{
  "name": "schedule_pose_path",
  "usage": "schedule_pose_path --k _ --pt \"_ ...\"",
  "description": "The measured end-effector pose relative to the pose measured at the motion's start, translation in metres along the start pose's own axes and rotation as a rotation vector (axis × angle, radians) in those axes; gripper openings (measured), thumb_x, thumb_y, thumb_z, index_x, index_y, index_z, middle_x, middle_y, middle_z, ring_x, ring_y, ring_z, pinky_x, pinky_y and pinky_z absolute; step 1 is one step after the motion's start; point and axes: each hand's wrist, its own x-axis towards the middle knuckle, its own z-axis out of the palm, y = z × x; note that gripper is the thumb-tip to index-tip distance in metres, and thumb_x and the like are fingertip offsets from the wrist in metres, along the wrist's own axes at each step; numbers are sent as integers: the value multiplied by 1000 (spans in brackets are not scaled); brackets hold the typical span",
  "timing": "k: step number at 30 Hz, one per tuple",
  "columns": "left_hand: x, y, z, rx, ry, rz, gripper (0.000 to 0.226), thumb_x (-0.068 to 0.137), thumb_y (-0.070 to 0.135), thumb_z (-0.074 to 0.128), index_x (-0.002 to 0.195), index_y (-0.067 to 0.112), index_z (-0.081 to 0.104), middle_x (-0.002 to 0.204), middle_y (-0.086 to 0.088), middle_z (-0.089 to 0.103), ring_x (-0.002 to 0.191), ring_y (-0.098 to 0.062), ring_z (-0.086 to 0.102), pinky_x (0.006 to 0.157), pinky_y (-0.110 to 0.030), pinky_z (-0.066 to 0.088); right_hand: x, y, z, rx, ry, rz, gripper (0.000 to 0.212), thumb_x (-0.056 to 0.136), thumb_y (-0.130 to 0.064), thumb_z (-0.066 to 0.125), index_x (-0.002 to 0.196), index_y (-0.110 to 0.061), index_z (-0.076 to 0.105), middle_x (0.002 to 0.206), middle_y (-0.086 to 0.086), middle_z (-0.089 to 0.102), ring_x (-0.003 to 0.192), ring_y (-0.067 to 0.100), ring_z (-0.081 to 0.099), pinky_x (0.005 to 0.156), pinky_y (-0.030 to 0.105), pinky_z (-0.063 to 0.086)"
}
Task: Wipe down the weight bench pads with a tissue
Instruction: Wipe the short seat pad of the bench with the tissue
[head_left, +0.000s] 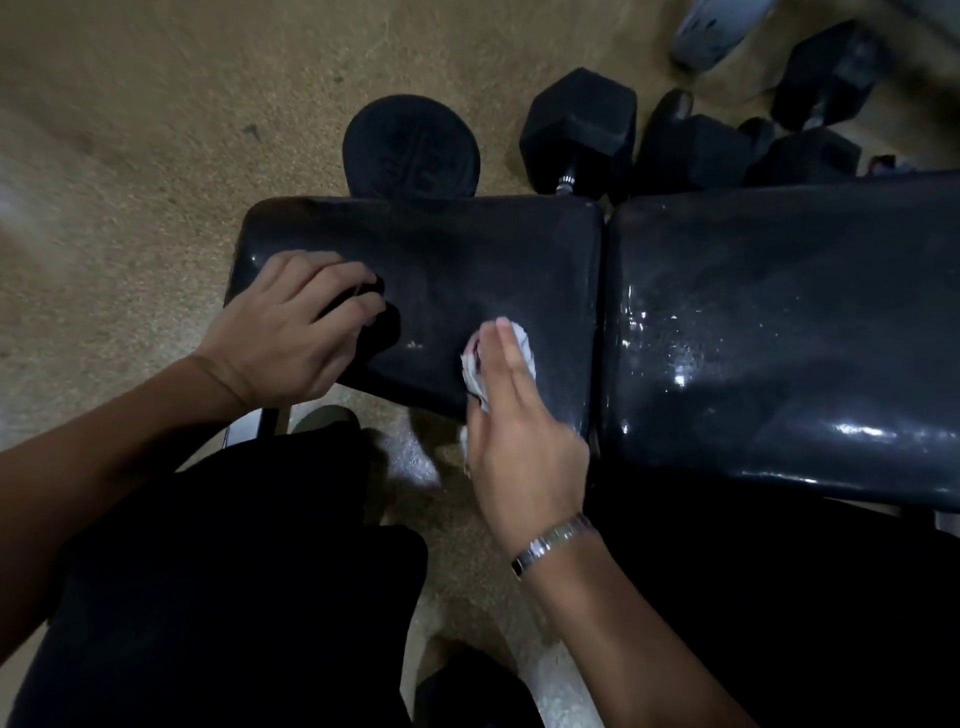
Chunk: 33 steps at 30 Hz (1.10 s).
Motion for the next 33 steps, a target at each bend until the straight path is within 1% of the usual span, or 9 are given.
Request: schedule_pose_path --k 4,10,14,16,19,23,29,31,33 --pt "0 0 2 18 11 -5 32 96 18 46 119 3 61 124 -22 62 106 -44 56 90 -52 43 -8 -4 0 33 -3 16 55 91 -29 50 144 -27 40 162 -11 20 56 13 61 38 26 47" --pt "0 0 5 27 23 -6 29 93 16 50 114 3 65 123 -21 64 106 -45 58 89 -53 45 -18 14 2 64 41 56 53 94 -32 40 147 -30 41 156 -18 31 59 11 64 44 25 50" --pt "0 1 4 24 25 -8 28 93 15 50 112 2 66 123 -21 64 106 -45 58 89 -53 44 -5 -10 7 32 54 4 57 89 -32 45 146 -29 43 157 -16 30 48 13 56 42 18 32" --pt "1 1 4 22 31 -6 28 93 16 49 111 2 66 123 -21 64 106 -45 58 89 -53 44 -18 -3 4 13 2 -43 61 89 -29 49 149 -33 36 159 -19 22 46 12 55 40 19 40" --pt "0 -1 6 27 31 -4 30 94 16 47 111 2 67 123 -21 64 105 -45 59 88 -54 44 -35 27 -4 19 -55 -28 63 93 -32 43 152 -39 23 160 -25 12 52 13 60 44 27 51" --pt "1 1 7 47 46 -4 29 93 16 48 110 1 67 123 -21 64 105 -44 57 87 -54 44 -14 32 -5 108 49 122 54 95 -38 36 149 -37 34 158 -23 23 72 16 69 49 31 54" --pt "0 0 8 46 48 -2 31 93 17 47 109 0 68 121 -22 65 106 -44 54 86 -55 43 -33 29 -6 59 -57 14 61 94 -34 37 152 -42 20 159 -30 6 59 13 64 50 31 54" --pt "0 0 8 49 40 -6 32 92 17 47 109 0 68 121 -22 65 105 -44 55 87 -55 43 -40 41 -8 72 -15 57 60 93 -34 40 151 -40 26 159 -28 13 69 10 67 46 29 53" --pt "0 0 8 51 40 -4 32 92 16 47 109 0 69 121 -23 65 104 -45 56 87 -55 43 -30 44 -7 132 37 145 55 95 -37 37 149 -39 33 157 -27 20 89 8 69 51 32 56"
